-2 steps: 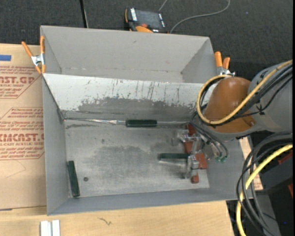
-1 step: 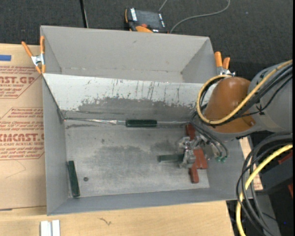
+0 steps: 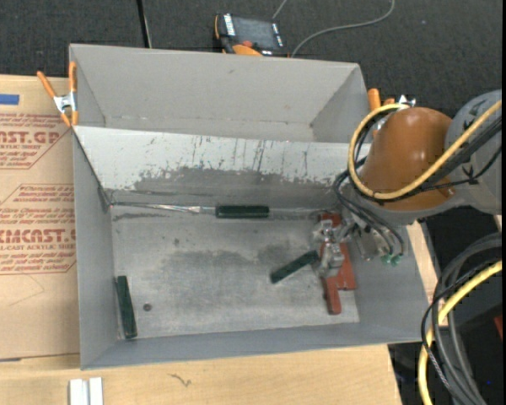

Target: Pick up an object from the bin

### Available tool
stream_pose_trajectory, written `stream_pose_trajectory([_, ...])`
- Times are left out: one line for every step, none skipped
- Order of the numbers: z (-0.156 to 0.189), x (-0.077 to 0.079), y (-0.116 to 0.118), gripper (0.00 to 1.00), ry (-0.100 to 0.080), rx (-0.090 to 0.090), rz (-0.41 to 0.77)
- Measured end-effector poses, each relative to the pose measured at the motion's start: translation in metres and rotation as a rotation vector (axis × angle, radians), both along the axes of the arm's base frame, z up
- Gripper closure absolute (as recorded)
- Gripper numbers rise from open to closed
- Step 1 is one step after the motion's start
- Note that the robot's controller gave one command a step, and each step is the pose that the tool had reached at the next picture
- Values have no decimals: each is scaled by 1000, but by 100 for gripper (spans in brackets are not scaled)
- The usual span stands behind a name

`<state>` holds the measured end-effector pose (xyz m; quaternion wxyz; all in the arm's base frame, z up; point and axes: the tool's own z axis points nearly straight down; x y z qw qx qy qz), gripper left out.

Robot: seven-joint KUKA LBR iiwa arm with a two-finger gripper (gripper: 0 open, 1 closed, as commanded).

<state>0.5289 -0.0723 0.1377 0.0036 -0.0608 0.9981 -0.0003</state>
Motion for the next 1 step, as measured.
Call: stream_pose_trajectory([-70,-15,4,100,10,1,552])
